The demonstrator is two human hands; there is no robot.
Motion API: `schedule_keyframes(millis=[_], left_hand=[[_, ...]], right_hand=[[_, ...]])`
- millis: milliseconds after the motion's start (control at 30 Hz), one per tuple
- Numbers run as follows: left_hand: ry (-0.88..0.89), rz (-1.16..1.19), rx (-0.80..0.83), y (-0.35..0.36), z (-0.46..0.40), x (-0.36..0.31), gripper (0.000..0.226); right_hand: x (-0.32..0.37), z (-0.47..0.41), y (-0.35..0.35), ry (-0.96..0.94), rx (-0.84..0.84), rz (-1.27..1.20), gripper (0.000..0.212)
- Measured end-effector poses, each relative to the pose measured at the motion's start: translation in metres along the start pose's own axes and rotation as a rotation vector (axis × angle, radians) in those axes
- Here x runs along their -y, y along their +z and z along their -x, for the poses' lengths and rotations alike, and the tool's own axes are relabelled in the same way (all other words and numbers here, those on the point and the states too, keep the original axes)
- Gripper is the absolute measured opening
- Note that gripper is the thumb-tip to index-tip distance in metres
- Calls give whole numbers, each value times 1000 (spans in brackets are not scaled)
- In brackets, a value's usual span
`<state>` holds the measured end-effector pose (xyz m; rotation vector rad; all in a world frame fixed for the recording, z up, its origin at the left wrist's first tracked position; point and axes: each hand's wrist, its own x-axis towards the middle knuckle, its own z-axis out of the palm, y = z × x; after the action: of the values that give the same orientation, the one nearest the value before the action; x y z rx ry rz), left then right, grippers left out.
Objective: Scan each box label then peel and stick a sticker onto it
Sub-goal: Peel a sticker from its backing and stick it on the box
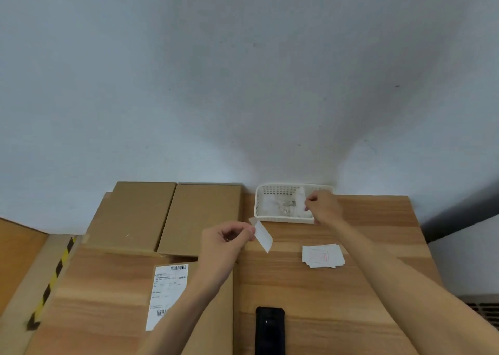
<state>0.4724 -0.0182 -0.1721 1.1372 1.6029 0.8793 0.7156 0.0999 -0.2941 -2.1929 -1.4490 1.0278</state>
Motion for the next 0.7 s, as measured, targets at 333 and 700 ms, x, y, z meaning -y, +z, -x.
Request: schedule_keyframes(millis=[333,700], left_hand=[[-97,35,-64,-6,-22,24,15],[-182,44,-156,-9,-21,16,20]], right_hand=[[25,-49,56,29,40,176,24],[44,24,25,-270,-7,-52,12]])
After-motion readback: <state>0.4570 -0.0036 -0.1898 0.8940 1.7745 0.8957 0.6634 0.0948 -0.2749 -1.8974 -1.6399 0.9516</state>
